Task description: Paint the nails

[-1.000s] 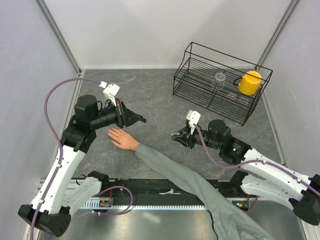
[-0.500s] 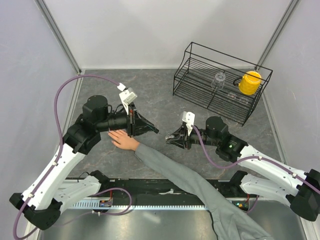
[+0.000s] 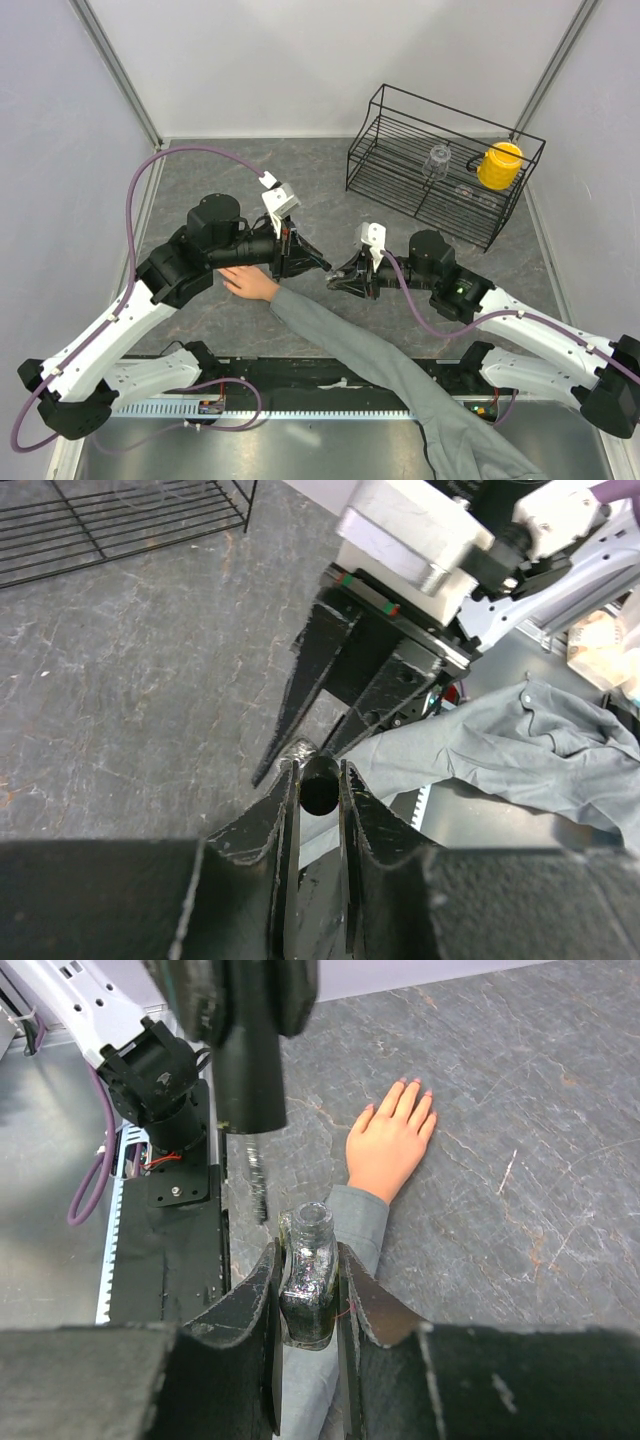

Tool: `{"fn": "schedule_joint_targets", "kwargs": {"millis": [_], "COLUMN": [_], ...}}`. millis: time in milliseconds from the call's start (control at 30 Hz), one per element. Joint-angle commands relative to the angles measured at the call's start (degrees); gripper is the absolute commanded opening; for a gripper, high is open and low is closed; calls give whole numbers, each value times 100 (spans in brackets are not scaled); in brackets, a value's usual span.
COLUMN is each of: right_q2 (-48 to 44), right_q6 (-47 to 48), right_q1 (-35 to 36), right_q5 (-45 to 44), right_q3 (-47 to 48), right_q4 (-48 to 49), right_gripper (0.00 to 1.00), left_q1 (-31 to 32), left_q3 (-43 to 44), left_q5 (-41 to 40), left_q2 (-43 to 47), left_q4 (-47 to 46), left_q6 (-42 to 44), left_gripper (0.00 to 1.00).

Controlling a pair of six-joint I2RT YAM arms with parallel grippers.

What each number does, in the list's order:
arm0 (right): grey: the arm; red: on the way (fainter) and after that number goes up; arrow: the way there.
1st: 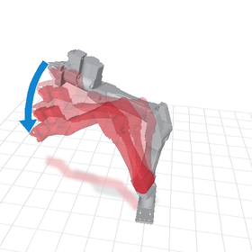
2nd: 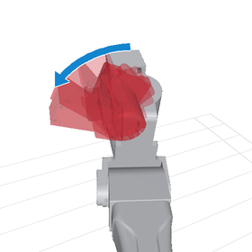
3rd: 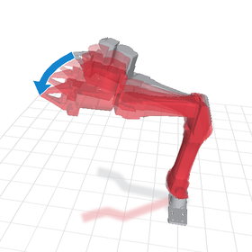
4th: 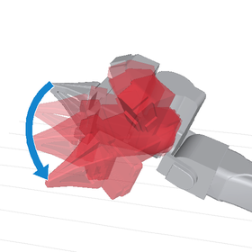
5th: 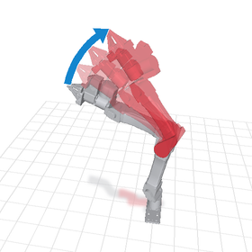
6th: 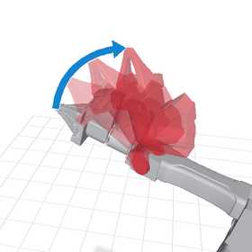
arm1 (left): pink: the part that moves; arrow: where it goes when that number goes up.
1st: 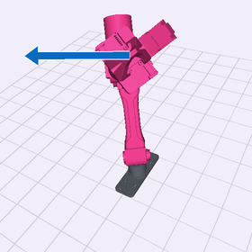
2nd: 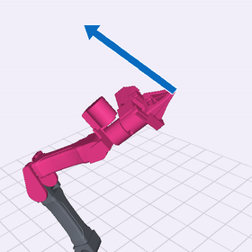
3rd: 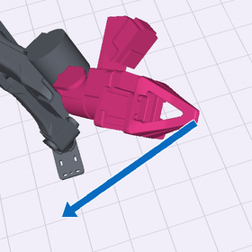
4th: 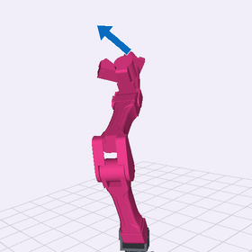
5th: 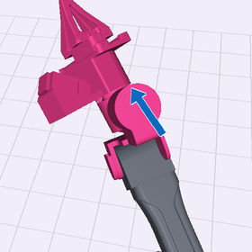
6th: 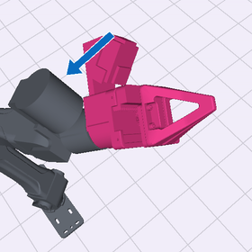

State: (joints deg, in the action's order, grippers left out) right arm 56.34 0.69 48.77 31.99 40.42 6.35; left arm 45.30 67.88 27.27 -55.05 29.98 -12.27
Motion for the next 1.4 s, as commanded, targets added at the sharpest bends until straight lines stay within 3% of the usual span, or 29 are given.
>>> {"fn": "schedule_joint_targets", "kwargs": {"millis": [0, 533, 1367], "right_q2": [-114, -474, -378], "right_q6": [80, 221, 256], "right_q1": [88, 317, 378], "right_q5": [97, -298, -421], "right_q3": [62, -70, -79], "right_q4": [121, 94, 138], "right_gripper": [0, 0, 0], "left_q1": [67, 76, 67], "left_q3": [243, 261, 129], "left_q5": [-222, -468, -152], "left_q2": [29, 117, 143], "left_q4": [-88, 26, -9], "left_q6": [260, 225, 111], "left_gripper": [2, 2, 2]}}
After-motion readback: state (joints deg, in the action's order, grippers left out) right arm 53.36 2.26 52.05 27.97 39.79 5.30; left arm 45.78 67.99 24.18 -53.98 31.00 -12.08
